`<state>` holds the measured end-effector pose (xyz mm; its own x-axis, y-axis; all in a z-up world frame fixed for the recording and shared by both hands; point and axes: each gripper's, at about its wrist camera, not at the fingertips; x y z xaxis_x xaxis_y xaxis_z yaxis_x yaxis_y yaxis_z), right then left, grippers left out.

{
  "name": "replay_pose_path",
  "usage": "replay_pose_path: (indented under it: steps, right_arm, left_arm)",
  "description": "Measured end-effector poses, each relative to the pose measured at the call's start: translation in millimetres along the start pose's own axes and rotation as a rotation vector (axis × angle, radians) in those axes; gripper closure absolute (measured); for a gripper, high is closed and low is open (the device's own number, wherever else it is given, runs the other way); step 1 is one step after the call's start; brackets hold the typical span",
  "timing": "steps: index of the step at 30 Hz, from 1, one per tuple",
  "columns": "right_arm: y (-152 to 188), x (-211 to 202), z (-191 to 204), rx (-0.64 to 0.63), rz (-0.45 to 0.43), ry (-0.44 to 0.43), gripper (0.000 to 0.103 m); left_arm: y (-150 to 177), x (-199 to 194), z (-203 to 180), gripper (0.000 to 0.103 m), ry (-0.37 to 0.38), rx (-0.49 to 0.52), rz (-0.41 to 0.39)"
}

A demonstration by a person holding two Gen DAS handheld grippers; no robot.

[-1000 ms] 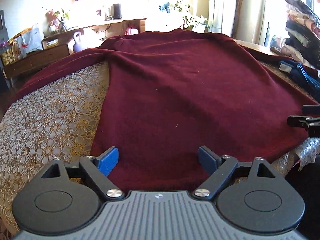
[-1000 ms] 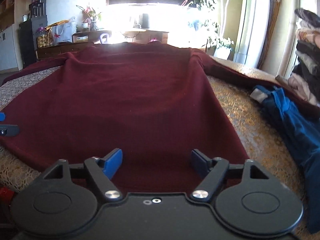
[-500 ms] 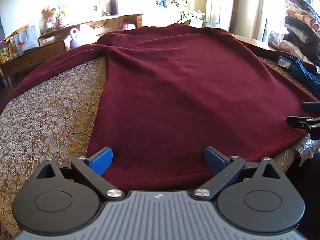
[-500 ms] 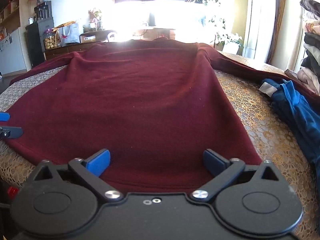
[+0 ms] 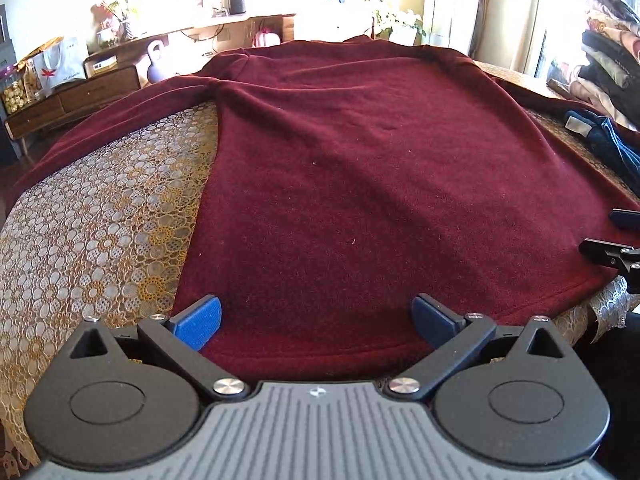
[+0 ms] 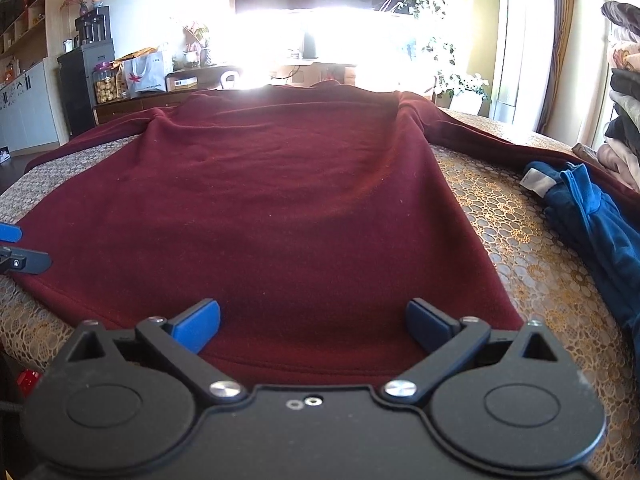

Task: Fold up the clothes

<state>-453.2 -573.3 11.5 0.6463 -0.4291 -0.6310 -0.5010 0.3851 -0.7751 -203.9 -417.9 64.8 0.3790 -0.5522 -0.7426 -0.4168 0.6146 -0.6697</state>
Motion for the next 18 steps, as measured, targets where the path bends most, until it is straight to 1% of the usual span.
replay_pose_path:
  steps: [1, 4, 7, 9, 12, 15, 18]
  right_arm:
    - [-2.4, -0.2, -1.9, 0.002, 0.004, -0.012, 0.000]
    - [-19.7, -4.1, -9.0, -0.026, -0.021, -0.042, 0.000]
    - [-52.1, -5.0, -27.0, -0.028, -0.062, -0.072, 0.000]
    - [-75.6, -0.4, -42.4, -0.035, -0.086, -0.077, 0.000]
    - [-112.6, 14.2, -68.3, -0.098, -0.111, -0.067, 0.000]
    - [-148.0, 35.9, -100.3, -0.161, -0.119, -0.048, 0.000]
    - [-181.5, 64.9, -145.8, -0.151, -0.108, -0.028, 0.000]
  left_arm:
    - [-4.0, -0.8, 1.0, 0.001, 0.000, 0.004, -0.004]
    - [-26.1, -5.4, 4.5, 0.001, 0.010, 0.023, -0.060]
    - [-61.0, -2.1, 6.5, 0.001, 0.045, 0.038, -0.107]
    - [-85.6, 5.0, 3.0, 0.001, 0.064, 0.063, -0.136]
    - [-122.5, 25.9, -10.1, 0.001, 0.102, 0.128, -0.158]
    - [-159.9, 53.2, -30.5, 0.001, 0.140, 0.217, -0.181]
    - [-198.1, 86.7, -53.5, 0.001, 0.162, 0.297, -0.213]
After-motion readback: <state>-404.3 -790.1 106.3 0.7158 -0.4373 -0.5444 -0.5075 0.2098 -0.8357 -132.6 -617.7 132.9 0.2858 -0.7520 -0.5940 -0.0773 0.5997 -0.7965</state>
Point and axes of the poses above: each gripper's, at about its wrist camera, not at the fingertips, and x roughly the way its jaws point, z to its left, y to its underside
